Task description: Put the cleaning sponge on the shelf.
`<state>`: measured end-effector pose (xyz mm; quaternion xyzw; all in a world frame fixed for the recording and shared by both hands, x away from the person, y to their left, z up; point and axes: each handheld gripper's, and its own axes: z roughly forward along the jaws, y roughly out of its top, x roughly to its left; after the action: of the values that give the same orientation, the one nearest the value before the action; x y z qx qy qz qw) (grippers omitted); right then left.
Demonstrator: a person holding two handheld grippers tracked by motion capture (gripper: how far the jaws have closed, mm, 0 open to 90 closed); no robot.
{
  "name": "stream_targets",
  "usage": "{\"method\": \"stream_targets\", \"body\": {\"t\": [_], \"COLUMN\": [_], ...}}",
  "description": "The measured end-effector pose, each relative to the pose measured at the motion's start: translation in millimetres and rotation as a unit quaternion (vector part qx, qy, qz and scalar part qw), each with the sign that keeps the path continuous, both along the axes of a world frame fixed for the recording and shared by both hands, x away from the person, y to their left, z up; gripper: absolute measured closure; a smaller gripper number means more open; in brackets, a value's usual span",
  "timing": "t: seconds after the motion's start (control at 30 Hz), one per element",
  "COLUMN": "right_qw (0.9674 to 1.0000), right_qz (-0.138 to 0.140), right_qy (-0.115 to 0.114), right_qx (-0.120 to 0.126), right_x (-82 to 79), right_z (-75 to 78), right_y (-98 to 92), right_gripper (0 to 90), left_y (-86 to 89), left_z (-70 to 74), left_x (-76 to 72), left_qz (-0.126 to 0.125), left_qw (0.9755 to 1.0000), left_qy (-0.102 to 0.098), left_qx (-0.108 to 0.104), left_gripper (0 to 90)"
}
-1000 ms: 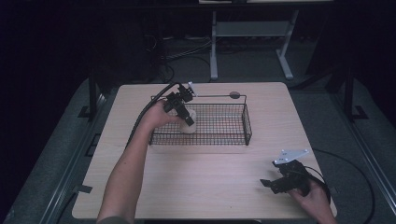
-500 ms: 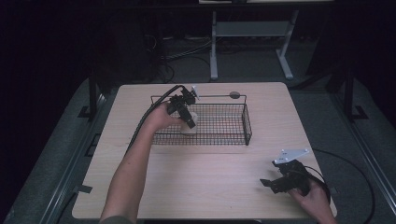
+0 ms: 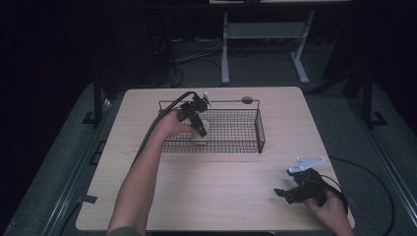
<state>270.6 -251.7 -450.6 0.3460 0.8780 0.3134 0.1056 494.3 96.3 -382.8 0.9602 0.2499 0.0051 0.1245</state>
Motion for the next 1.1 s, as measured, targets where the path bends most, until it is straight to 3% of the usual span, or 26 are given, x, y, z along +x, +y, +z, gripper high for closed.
{"method": "stream_targets", "body": {"t": [1.1], "right_qw": [1.0], "right_qz": [0.003], "right_qy": [0.002], "right_qx": [-0.002], "right_x": [0.3], "right_z": [0.3], "right_y": [2.3], "right_gripper": [14.1], "left_y": [3.7], "left_z": [10.6], "left_x": [-4.3], "left_qz": [-0.003], "left_qw": [1.0], "left_qy": [-0.002], "left_qx": [-0.009], "left_gripper": [22.3]}}
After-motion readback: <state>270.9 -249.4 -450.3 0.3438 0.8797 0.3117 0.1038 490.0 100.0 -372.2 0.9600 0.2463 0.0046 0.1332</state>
